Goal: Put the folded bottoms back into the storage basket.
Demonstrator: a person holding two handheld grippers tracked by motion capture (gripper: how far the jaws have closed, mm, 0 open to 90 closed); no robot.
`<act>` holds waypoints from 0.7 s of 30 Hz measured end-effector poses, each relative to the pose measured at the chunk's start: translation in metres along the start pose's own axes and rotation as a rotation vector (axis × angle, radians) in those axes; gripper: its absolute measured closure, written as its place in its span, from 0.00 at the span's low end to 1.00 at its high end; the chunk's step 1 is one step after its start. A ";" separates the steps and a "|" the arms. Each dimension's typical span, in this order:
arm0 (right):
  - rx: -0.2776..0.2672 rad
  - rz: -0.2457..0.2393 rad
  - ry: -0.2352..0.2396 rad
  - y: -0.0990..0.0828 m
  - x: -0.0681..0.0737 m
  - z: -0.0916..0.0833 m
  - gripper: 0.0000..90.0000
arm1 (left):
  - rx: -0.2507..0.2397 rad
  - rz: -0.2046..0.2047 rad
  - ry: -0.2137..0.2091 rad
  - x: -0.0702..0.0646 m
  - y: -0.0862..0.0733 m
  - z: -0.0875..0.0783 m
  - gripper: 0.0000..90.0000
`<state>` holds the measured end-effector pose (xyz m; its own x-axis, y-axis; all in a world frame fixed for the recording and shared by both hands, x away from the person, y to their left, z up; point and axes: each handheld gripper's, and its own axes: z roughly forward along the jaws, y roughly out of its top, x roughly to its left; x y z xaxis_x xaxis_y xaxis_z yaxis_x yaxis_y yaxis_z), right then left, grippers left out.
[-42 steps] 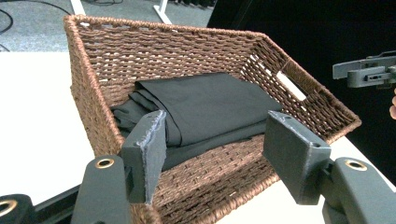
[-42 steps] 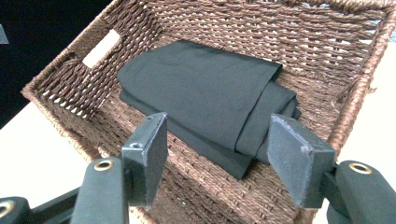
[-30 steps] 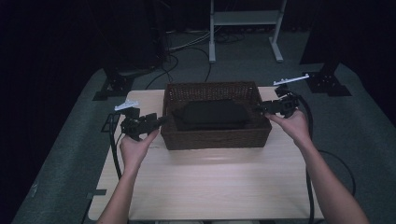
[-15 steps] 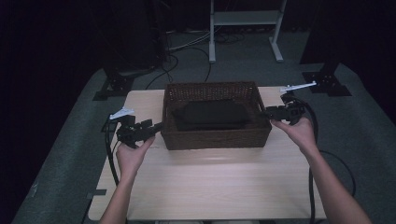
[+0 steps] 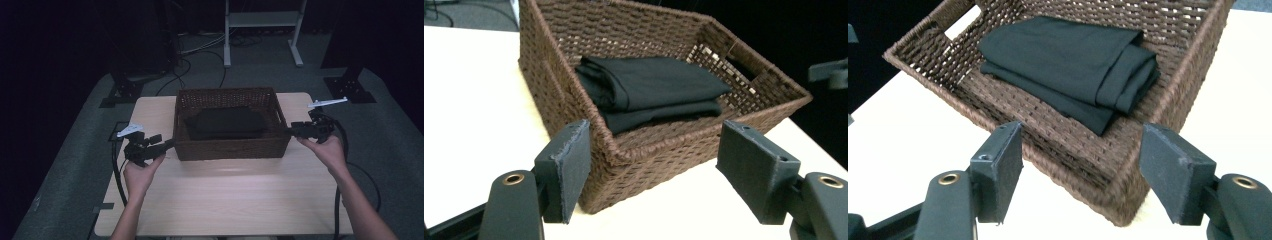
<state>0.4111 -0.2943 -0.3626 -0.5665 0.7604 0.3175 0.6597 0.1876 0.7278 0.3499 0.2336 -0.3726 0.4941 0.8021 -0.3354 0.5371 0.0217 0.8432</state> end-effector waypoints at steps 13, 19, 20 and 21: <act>-0.015 -0.005 0.003 -0.020 0.002 -0.009 0.36 | -0.012 0.014 0.006 -0.003 -0.015 -0.008 0.30; -0.019 -0.013 0.007 -0.030 0.004 -0.013 0.35 | -0.018 0.010 0.012 -0.001 -0.026 -0.013 0.29; -0.017 -0.013 0.005 -0.032 0.004 -0.013 0.35 | -0.021 0.006 0.015 -0.001 -0.028 -0.014 0.28; -0.018 -0.011 0.009 -0.033 0.004 -0.014 0.35 | -0.021 0.006 0.015 -0.001 -0.028 -0.014 0.26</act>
<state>0.3800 -0.3057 -0.3772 -0.5780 0.7530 0.3146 0.6444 0.1846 0.7421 0.3250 0.2403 -0.3897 0.4866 0.8112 -0.3244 0.5199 0.0295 0.8537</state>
